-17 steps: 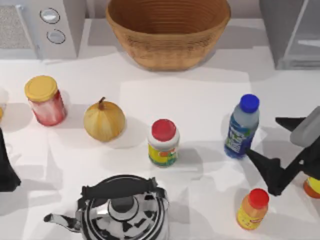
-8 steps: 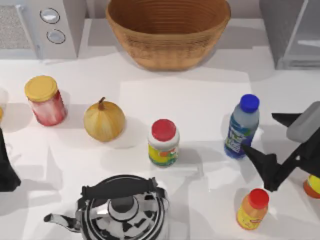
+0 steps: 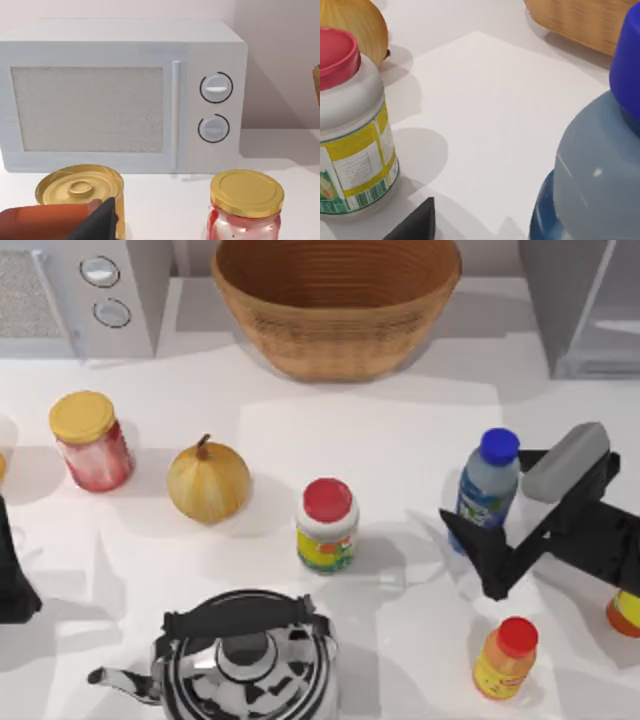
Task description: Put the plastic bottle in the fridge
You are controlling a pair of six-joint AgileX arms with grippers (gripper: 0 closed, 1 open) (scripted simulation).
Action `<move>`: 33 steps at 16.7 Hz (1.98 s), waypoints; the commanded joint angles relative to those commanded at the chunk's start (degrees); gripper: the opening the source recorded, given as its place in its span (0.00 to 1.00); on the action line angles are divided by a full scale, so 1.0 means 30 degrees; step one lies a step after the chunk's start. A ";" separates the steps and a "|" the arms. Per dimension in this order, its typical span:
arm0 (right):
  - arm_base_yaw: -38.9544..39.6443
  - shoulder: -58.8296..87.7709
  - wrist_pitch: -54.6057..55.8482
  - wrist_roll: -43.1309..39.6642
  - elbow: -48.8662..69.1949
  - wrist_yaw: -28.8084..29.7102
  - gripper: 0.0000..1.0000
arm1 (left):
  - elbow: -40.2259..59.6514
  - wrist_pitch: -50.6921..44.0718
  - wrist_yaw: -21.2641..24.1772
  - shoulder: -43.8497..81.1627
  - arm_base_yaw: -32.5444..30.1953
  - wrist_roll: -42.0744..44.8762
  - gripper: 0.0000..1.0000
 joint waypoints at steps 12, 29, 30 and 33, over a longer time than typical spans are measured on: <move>-0.0108 0.2601 0.1654 -0.0019 0.0808 0.0033 0.78 | 0.0000 0.0000 0.0000 0.0000 0.0000 0.0000 1.00; -0.0108 0.2601 0.1654 -0.0019 0.0808 0.0033 0.01 | 0.0000 0.0000 0.0000 0.0000 0.0000 0.0000 1.00; -0.0108 0.2601 0.1654 -0.0019 0.0808 0.0033 0.01 | 0.0000 0.0000 0.0000 0.0000 0.0000 0.0000 1.00; -0.0123 0.2331 0.1512 -0.0157 0.0886 -0.0260 0.01 | 0.0000 0.0000 0.0000 0.0000 0.0000 0.0000 1.00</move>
